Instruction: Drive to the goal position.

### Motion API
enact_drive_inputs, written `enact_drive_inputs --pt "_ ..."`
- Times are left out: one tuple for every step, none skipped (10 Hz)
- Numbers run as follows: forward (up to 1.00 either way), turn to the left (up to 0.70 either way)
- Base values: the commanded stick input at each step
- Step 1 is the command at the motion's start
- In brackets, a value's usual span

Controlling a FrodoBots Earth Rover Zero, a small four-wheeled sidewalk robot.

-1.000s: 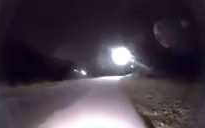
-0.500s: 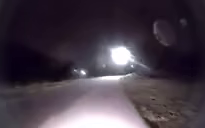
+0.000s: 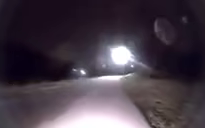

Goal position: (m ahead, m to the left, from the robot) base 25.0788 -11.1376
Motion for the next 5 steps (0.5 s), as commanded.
enact_drive_inputs --pt "0.46 0.0" --pt "0.46 0.0" --pt "0.46 0.0" --pt "0.46 0.0" --pt "0.46 0.0"
